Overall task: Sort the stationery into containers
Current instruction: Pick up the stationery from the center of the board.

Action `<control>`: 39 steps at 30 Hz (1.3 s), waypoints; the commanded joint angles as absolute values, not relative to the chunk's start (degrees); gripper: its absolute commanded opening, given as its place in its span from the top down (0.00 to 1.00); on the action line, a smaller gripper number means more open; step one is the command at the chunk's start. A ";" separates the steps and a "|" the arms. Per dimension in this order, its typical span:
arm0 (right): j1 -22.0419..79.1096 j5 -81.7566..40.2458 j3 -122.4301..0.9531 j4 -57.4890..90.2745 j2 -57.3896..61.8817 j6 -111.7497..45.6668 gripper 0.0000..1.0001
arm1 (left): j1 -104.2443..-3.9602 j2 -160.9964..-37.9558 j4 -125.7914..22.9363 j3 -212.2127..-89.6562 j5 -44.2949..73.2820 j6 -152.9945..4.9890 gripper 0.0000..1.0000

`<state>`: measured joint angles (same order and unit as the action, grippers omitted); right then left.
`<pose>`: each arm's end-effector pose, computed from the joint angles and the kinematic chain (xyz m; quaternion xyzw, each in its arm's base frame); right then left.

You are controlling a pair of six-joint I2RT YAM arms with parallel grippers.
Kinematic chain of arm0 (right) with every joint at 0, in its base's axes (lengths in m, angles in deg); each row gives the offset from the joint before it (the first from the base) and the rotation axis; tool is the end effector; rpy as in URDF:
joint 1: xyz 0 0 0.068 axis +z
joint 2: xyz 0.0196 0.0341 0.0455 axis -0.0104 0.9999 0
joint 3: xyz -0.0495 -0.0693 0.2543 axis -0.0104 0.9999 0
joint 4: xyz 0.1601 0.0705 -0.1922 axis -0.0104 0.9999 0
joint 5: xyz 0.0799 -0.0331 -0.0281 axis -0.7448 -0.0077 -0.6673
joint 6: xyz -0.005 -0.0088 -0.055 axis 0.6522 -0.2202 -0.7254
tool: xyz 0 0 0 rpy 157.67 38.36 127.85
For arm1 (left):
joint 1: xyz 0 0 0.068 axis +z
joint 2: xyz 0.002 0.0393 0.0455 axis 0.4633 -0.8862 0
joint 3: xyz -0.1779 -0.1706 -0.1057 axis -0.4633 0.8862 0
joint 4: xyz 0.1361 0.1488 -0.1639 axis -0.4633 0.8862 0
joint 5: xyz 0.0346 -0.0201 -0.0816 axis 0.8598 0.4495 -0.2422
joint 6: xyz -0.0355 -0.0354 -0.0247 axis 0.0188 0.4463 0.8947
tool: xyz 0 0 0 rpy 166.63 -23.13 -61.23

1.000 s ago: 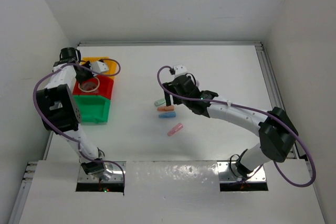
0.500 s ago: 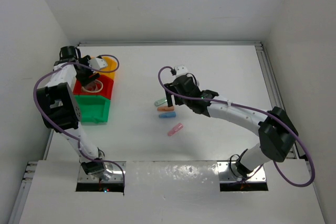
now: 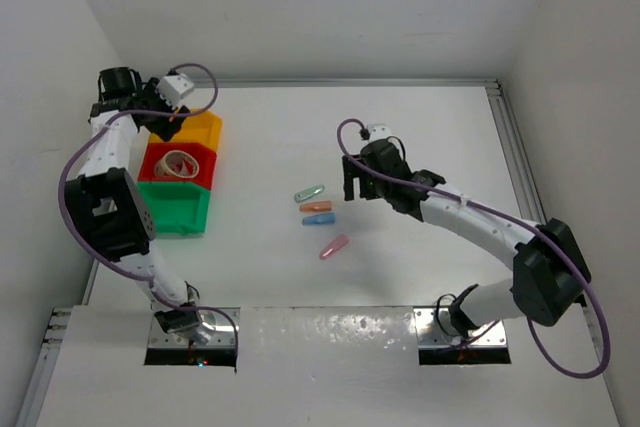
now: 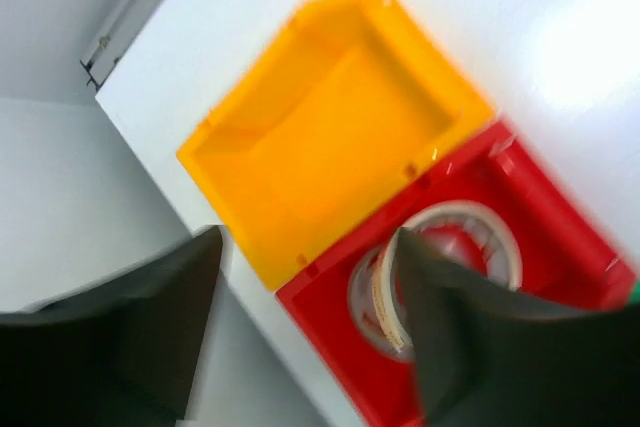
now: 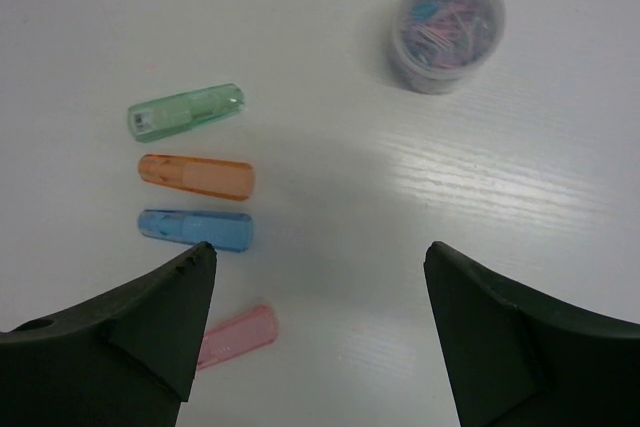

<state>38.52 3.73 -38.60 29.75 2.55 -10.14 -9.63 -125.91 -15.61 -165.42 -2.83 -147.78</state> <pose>0.2451 0.1850 0.2350 -0.0144 0.9050 0.1178 0.4086 0.3811 0.1062 0.2794 0.4157 0.8167 0.0618 0.3954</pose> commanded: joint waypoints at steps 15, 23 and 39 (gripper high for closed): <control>26.83 0.42 -27.57 33.64 -10.79 -4.79 0.18 | -48.85 -131.64 -19.26 -164.01 4.20 -118.11 0.43; 25.86 1.74 -20.89 34.87 -17.39 -2.68 0.18 | -54.32 -140.61 -20.49 -167.54 7.81 -117.84 0.41; 24.02 1.74 -19.21 36.63 -20.30 -3.73 0.18 | -57.31 -141.58 -19.27 -166.30 5.00 -116.16 0.39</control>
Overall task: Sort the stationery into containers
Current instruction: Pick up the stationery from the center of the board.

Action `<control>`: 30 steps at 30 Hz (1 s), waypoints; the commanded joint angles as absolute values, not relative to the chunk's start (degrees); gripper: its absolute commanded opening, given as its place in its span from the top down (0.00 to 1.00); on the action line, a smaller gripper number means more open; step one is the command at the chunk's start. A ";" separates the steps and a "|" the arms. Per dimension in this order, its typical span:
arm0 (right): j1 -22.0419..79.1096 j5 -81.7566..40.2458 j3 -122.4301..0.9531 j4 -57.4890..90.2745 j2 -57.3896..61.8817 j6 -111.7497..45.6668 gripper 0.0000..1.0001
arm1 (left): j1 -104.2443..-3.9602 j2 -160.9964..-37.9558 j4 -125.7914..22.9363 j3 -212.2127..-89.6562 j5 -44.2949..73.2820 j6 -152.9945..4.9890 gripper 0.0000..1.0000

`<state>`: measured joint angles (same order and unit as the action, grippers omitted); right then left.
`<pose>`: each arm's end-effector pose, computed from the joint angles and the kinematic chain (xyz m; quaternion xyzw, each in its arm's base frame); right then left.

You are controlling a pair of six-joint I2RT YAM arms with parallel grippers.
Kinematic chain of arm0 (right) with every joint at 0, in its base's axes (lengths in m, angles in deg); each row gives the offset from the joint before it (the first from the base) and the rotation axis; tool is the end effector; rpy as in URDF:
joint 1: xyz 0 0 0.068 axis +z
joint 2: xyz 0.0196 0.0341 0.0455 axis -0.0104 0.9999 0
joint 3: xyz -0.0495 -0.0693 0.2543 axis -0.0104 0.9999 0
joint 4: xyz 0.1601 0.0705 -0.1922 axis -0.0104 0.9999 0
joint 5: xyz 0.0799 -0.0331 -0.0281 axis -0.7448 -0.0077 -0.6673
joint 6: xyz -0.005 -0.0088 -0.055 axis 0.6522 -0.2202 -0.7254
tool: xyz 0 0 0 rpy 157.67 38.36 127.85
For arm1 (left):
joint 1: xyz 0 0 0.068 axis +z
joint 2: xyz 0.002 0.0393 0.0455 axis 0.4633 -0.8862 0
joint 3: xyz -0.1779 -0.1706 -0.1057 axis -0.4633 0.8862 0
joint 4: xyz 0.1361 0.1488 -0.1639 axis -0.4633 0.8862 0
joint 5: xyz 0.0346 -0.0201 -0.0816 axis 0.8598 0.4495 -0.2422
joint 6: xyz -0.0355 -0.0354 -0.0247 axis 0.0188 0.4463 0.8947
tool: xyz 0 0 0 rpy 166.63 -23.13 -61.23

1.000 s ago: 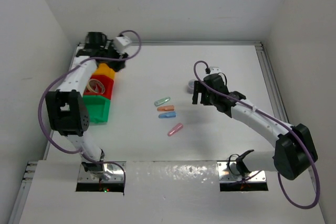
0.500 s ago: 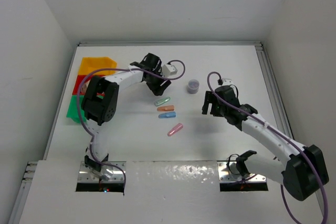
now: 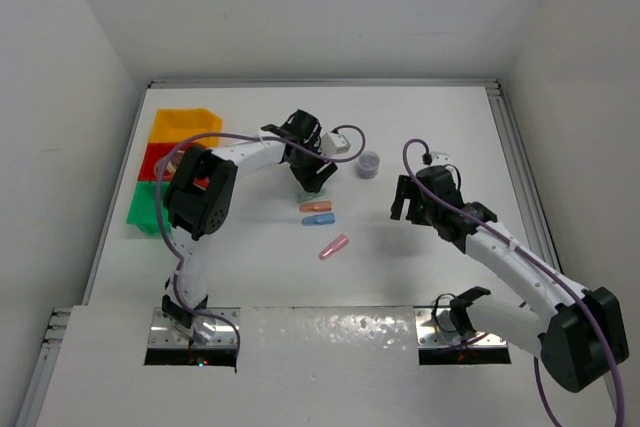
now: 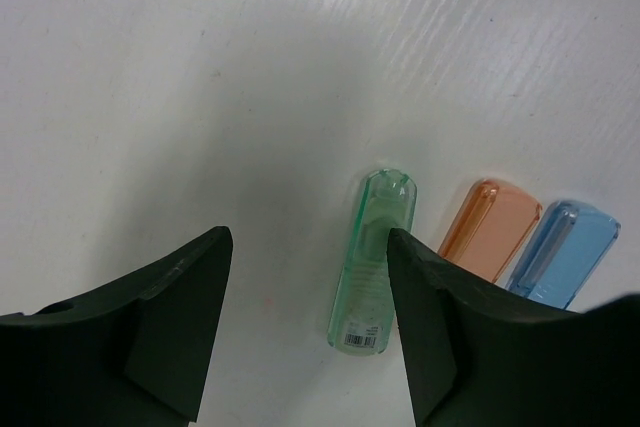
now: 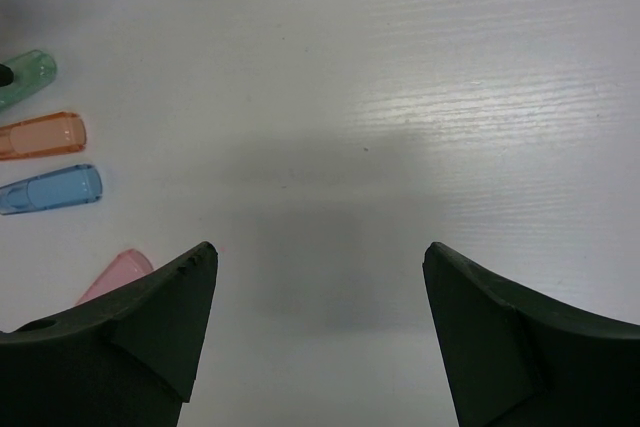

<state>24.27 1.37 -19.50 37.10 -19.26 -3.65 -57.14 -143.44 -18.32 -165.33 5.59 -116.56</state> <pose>0.1956 0.0800 0.2071 0.1375 0.9122 0.0860 0.3763 0.3712 -0.2233 0.1585 0.5145 0.8149 -0.1426 0.2258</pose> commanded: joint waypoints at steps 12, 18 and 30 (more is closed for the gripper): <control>23.58 1.12 -18.77 36.19 -20.21 -4.52 0.18 | -59.42 -140.79 -20.76 -159.45 11.59 -118.72 0.42; 23.05 1.12 -18.42 35.92 -20.47 -4.70 0.18 | -59.25 -141.84 -22.17 -158.13 14.84 -117.49 0.51; 21.47 -0.45 -23.06 36.71 -18.46 -5.93 0.18 | -55.21 -139.66 -17.24 -164.35 18.79 -114.77 1.00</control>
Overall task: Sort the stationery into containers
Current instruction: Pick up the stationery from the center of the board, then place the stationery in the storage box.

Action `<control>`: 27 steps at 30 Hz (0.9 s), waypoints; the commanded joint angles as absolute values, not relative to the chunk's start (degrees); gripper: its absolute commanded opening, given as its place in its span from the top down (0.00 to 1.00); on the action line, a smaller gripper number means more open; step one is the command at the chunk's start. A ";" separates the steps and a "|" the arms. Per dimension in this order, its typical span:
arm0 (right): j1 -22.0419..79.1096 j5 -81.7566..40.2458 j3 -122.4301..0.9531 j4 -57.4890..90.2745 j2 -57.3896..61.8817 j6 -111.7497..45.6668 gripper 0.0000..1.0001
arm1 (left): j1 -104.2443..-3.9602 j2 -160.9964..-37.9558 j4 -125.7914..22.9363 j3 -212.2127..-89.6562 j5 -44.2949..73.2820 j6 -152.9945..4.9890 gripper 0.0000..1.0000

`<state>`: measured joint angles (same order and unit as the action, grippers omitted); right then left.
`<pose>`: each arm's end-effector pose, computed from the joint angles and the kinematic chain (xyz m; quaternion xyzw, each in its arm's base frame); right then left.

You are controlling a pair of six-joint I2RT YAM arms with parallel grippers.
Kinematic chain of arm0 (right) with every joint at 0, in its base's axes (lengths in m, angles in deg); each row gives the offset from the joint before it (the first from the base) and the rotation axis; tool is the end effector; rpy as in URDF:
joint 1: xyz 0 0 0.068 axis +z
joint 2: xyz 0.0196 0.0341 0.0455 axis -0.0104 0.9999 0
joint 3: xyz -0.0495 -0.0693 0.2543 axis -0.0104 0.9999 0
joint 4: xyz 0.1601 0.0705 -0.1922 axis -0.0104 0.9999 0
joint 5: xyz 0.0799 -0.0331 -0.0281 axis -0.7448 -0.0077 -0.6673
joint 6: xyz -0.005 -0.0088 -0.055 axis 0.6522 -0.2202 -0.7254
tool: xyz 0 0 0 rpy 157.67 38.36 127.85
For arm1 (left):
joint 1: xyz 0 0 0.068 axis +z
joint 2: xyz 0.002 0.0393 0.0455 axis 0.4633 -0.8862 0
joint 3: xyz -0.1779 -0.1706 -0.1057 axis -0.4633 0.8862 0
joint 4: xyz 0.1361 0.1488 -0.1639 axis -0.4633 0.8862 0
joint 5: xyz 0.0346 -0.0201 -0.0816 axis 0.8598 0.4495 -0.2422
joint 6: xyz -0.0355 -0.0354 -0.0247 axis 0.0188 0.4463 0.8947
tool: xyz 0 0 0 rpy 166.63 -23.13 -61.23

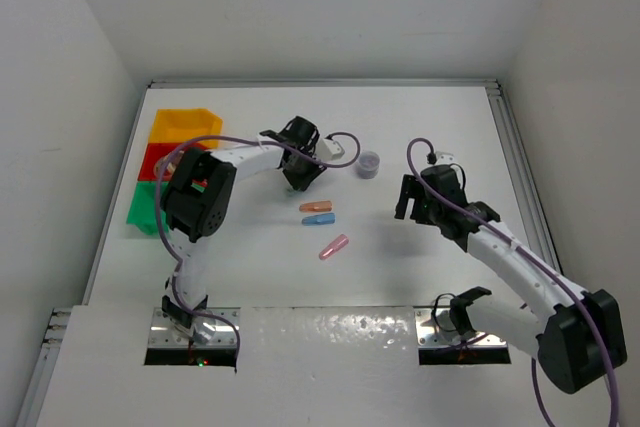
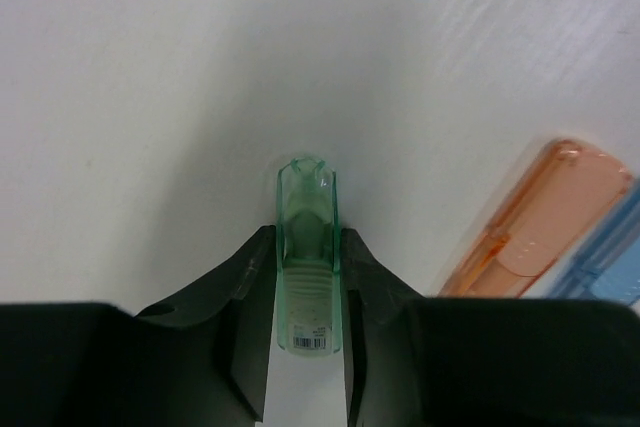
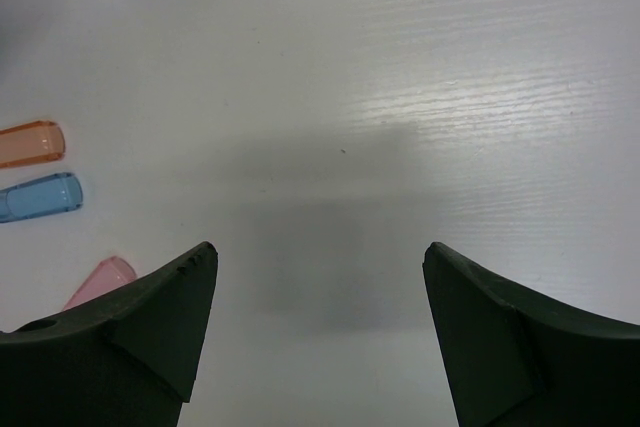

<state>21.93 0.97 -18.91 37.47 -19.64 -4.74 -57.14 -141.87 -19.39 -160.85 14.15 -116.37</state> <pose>0.1963 0.0713 0.2045 0.1459 0.9131 0.0751 0.3733 0.3624 -0.2119 0.1473 0.5034 0.8348 -0.0711 0.2111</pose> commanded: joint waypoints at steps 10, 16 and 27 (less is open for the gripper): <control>21.29 -4.23 -36.16 39.79 -8.27 -6.72 0.20 | -38.26 -128.06 -26.99 -169.92 20.29 -122.02 1.00; 22.78 -3.27 -38.72 39.44 -6.94 -6.19 0.20 | -27.62 -133.04 -21.13 -177.45 13.36 -135.05 1.00; 23.05 -0.55 -33.71 40.76 -10.02 -9.18 0.19 | -19.17 -141.58 -8.81 -189.78 4.65 -157.19 1.00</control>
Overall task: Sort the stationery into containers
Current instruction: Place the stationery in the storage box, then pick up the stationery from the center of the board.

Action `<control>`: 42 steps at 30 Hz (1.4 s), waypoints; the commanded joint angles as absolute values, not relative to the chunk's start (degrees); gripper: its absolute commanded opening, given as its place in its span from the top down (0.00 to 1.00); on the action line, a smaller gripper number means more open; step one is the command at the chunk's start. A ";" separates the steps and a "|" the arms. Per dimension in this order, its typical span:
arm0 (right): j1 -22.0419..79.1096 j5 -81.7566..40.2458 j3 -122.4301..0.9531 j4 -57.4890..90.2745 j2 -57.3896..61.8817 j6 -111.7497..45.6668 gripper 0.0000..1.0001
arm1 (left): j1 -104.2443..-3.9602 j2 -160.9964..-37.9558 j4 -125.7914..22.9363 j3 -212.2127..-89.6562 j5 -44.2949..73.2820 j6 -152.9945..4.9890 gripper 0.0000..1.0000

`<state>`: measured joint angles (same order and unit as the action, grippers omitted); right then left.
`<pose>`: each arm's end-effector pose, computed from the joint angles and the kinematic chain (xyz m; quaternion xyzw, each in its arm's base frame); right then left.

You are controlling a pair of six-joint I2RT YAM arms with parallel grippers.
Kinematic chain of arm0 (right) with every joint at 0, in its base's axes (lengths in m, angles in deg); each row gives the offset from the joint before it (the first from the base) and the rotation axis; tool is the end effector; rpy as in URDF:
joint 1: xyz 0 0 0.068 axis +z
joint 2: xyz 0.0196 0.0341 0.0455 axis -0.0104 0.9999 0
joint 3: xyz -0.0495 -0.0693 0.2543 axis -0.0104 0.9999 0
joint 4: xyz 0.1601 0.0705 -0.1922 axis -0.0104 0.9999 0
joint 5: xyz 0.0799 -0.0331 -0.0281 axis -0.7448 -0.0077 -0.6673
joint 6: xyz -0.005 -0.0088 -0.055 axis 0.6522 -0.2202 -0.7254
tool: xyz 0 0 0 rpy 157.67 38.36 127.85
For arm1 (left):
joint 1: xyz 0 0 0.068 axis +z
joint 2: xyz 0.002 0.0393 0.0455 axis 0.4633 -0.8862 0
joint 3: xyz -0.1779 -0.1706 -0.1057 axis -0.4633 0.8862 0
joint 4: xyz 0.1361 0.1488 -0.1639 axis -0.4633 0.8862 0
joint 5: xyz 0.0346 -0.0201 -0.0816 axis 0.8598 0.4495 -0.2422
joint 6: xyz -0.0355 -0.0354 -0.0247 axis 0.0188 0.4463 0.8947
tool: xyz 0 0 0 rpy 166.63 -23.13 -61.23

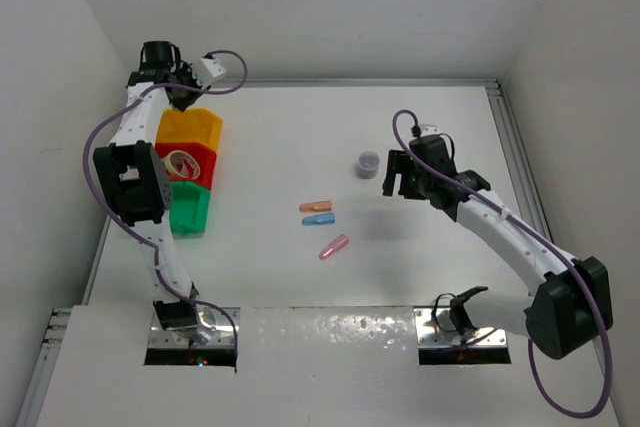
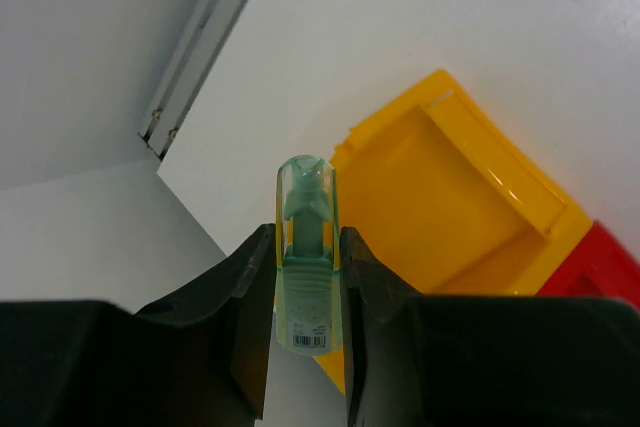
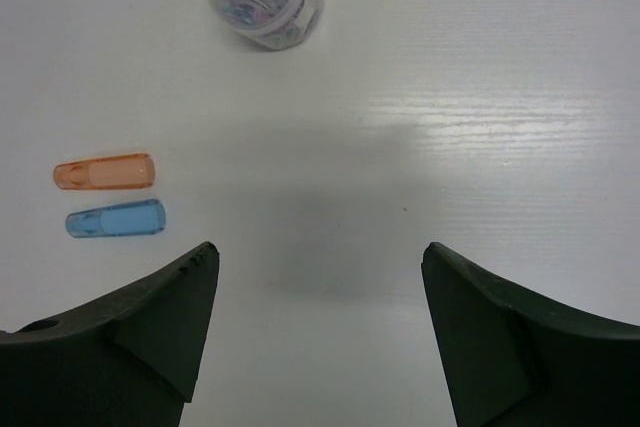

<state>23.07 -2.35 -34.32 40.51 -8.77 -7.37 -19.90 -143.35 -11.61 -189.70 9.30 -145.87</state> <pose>0.2398 0.0972 0.2468 0.1062 0.9162 0.1006 0.3731 0.4705 0.0547 0.2833 0.4472 0.8063 0.1176 0.3688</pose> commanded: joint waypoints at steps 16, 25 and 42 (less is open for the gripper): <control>23.05 -0.11 -32.92 40.58 -7.65 -5.67 0.19 | -14.07 -144.74 -13.20 -182.04 -1.42 -171.98 1.00; 23.05 -0.02 -33.36 41.11 -7.12 -4.96 0.19 | -13.72 -144.74 -14.34 -181.16 -1.50 -170.58 0.50; 23.31 -1.16 -28.26 39.53 -11.24 -3.47 0.19 | -29.34 -130.69 -7.51 -175.38 -9.59 -139.72 0.57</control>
